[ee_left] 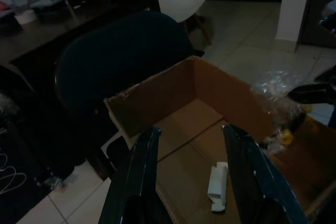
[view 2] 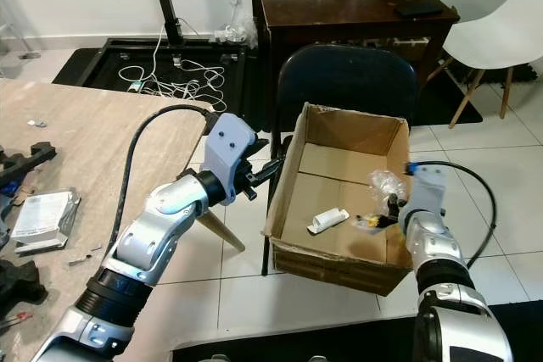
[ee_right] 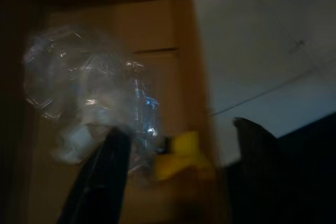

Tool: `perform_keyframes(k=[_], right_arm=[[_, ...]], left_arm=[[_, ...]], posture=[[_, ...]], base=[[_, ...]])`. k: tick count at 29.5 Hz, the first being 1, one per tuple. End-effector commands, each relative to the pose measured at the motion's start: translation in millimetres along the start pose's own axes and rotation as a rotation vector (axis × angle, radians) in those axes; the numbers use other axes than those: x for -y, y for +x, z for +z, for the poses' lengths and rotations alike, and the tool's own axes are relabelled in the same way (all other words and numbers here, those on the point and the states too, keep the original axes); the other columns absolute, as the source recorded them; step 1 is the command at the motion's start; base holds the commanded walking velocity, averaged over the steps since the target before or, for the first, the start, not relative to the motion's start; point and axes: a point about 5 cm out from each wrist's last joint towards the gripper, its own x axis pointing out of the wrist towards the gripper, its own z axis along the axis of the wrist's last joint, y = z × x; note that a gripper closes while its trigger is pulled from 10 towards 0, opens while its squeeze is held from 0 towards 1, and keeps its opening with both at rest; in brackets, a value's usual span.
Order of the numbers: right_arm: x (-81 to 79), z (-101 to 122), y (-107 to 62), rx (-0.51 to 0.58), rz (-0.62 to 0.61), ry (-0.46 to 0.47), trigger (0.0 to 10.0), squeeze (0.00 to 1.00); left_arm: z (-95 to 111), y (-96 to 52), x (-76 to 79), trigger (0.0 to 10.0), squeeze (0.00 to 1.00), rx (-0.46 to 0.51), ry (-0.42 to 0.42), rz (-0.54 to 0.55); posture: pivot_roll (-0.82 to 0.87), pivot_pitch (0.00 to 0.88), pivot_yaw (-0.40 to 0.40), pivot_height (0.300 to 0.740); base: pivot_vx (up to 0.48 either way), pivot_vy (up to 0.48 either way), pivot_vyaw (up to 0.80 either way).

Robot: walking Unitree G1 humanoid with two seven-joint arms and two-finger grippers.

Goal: Picking trash to rubbish bin

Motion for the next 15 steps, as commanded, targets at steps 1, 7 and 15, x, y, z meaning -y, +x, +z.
perform_keyframes(k=[1,7,15], right_arm=[[-3.1,-12.5,0.5,-0.125,0.029,0.476,10.0,0.0],[6.3,-10.3,0.3,-0.118,-0.089,0.007,10.0,0.0],[-11.8,-6.5,1.3,-0.141,0.079,0.761,10.0,0.0]], left_arm=[[-6.8,-0.7,2.7,10.0,0.0,-0.028,0.004,-0.01],[-6.0,0.4,2.6,10.0,0.0,-0.026,0.006,-0.013],[-7.3,-0.2,2.3,10.0,0.0,-0.029,0.005,-0.01]], posture=[[0.1,0.099,0.001,0.74],[0.09,0.098,0.002,0.74],[0.09,0.095,0.0,0.74]], base=[[0.0,0.0,0.0],[0.0,0.0,0.0],[0.0,0.0,0.0]])
